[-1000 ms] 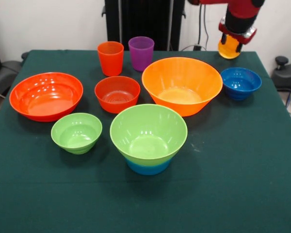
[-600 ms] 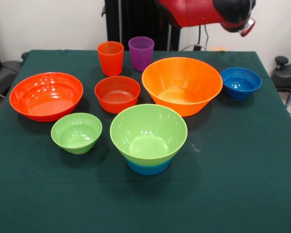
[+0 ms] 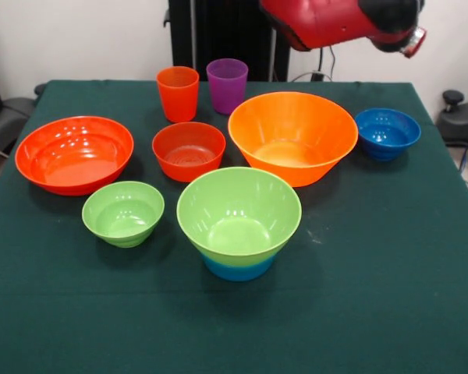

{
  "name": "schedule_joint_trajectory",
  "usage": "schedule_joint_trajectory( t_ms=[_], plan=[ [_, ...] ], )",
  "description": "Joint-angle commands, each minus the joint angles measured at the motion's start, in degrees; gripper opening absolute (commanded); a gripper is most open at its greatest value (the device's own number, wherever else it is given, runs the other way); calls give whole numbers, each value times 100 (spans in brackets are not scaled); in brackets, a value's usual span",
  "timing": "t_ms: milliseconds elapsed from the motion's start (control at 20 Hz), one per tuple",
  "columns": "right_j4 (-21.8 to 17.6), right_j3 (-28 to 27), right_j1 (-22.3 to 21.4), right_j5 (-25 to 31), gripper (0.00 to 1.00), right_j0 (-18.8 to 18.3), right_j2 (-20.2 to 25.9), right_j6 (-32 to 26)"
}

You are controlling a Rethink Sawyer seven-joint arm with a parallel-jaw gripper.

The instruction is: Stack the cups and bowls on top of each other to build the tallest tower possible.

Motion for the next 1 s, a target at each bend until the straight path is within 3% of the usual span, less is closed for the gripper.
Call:
schedule_joint_trajectory(
  t_ms=[50,300,400,700,1000],
  plan=[
    [-654,-1013,-835,-958,0,1099,-675,528],
    [-980,-1570,-1331,-1230,0,2348,-2209,1221],
    [-951,-1666,-1450,-1259,0,2562,-2542,1265],
    [-656,-1698,-1709,-1047,0,2754,-2905,1037],
    [-431,-1499,-1954,-1180,0,2525,-2728,811]
  ],
)
